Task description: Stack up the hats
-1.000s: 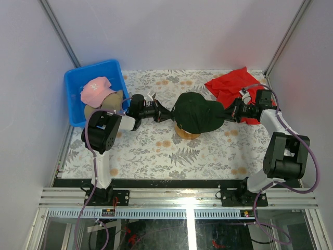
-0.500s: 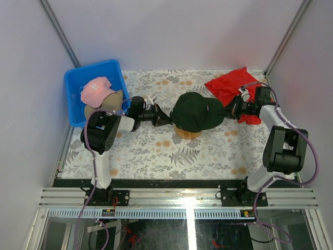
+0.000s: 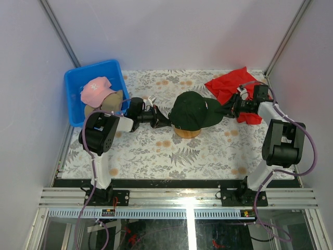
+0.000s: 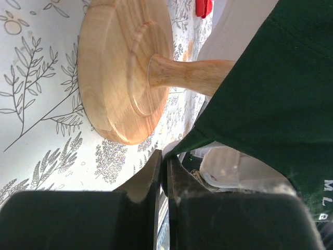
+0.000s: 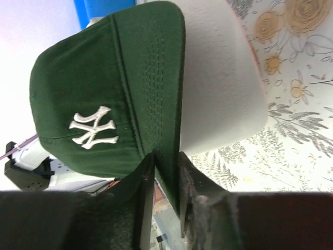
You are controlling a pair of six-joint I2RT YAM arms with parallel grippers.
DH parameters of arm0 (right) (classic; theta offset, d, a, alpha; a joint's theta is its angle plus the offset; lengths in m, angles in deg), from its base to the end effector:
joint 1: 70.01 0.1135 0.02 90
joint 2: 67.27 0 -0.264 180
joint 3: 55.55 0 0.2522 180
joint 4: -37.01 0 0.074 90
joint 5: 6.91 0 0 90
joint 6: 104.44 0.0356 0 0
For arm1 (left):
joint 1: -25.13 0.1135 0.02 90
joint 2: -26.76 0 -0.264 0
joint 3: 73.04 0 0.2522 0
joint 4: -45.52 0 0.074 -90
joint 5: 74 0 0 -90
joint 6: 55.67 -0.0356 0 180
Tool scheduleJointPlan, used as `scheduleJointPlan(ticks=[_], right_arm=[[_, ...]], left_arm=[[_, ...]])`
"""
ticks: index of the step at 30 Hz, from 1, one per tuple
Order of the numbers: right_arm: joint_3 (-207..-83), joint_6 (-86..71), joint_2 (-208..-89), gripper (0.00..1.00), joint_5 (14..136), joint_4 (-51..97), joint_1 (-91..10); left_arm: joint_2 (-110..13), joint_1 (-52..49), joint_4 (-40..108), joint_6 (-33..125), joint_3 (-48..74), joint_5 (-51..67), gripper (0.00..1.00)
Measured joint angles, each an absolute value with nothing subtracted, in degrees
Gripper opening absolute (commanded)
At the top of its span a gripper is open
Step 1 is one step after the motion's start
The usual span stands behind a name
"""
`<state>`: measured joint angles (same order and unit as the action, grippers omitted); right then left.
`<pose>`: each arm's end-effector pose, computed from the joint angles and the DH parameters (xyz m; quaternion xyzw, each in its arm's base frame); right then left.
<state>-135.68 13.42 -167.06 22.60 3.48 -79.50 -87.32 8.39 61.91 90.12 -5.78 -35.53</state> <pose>0.3575 -0.0283 0.2155 0.1118 0.8275 0.5153 0.1930 0.3589 -0.1371 0.1219 -0.0577 0.8088 -0.5688 0.1375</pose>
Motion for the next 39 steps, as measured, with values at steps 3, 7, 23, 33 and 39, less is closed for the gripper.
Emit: scheduleJointPlan(ticks=[3,7,23,33,39], right_arm=[[-135.2,13.9,-167.1,0.47,24.7,4.5,-79.5],[-133.4,14.5,-166.9,0.51,30.2,5.8,-79.6],[-127.8,16.2,-165.8,0.57,39.5,9.6,-80.2],[-127.5,17.8,-160.1,0.60,38.5,12.9,-80.3],[-123.5,24.0,-159.8,0.78,32.4,23.1,-80.5]], left_arm=[[-87.3,8.5,60.9,89.6,-5.5,-35.7,0.00],[-87.3,8.9,57.3,88.2,-4.3,-36.1,0.00],[-87.9,9.9,44.7,82.5,-3.0,-35.9,0.46],[-86.0,12.2,37.8,82.0,0.2,-33.7,0.57],[-84.6,14.8,35.8,81.9,3.0,-33.4,0.56]])
